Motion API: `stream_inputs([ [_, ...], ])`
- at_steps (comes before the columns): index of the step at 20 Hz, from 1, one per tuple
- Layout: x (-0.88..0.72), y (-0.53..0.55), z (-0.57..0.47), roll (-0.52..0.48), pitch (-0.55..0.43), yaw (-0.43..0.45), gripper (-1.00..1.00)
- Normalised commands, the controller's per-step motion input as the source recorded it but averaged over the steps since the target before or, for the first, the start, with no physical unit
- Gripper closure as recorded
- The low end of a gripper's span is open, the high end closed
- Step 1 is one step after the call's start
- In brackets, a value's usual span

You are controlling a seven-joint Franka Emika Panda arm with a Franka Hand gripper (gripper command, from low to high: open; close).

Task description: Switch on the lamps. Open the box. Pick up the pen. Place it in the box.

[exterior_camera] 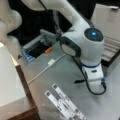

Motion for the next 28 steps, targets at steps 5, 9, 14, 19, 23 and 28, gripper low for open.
stream_inputs([
  [5, -0.04, 0.12, 0.24, -0.064, 0.066, -0.217, 1.0],
  [9, -0.08, 0.18, 0.14, -0.12, 0.053, -0.449, 1.0],
  [14, -0.18, 0.29, 0.23, -0.108, 0.05, -0.46, 1.0],
  [19, -0.2, 0.3, 0.21, -0.072, 0.025, -0.313, 1.0],
  [23, -0.18, 0.24, 0.14, -0.06, 0.034, -0.28, 1.0],
  [28, -0.16, 0.25, 0.09, 0.014, 0.04, -0.29, 1.0],
])
